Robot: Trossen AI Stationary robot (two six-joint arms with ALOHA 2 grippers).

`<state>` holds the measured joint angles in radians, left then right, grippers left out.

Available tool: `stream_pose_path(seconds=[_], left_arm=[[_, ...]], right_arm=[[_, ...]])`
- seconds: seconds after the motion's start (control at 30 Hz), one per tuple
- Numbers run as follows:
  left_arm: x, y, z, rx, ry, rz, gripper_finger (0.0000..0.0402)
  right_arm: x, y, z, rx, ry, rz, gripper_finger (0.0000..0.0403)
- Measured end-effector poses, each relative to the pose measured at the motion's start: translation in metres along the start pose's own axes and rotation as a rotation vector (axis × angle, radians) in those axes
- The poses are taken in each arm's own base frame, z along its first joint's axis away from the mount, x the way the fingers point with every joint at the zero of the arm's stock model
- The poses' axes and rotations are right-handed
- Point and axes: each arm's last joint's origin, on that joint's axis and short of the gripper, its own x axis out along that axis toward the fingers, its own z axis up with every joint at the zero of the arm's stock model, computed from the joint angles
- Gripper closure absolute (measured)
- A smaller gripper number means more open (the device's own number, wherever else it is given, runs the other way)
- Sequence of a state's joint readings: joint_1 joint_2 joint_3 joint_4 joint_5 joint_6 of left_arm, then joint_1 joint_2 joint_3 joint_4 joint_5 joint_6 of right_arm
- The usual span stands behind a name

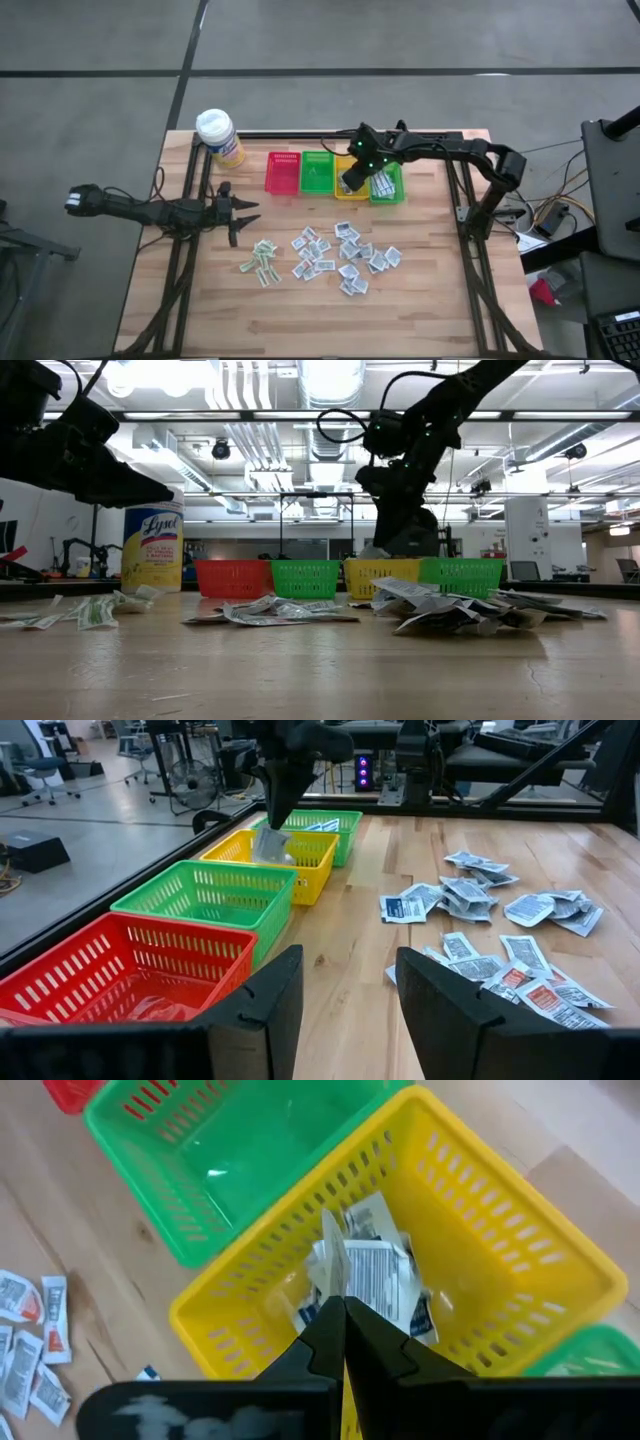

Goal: Pick & Place First Aid Supplies
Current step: Put the blue alcohol pad into the yellow bin

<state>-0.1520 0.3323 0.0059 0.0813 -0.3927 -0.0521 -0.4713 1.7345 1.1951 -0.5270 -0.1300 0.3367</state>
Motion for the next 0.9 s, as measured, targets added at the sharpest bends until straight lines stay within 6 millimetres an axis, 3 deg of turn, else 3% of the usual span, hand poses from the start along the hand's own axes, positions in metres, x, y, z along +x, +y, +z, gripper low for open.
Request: stream_pose_path(seconds=[0.37,0.67,0.77,0.9], left_arm=[[0.000,0.000,0.000,0.004,0.004,0.000,0.0243],[0.000,0.000,0.000,0.003,0.004,0.000,0.0243],[0.000,0.000,0.000,0.003,0.004,0.000,0.0243],[0.000,0.000,0.000,0.002,0.003,0.000,0.0243]], right_arm=[[0.006,-0.004,-0.008,-0.076,0.035,-0.003,0.0389],[0.006,-0.005,-0.008,-0.113,0.034,-0.009,0.0327],[0.002,-0.006,-0.003,-0.186,0.020,-0.010,0.0310],[-0.019,-0.006,0.010,-0.220,0.025,-0.021,0.0299]])
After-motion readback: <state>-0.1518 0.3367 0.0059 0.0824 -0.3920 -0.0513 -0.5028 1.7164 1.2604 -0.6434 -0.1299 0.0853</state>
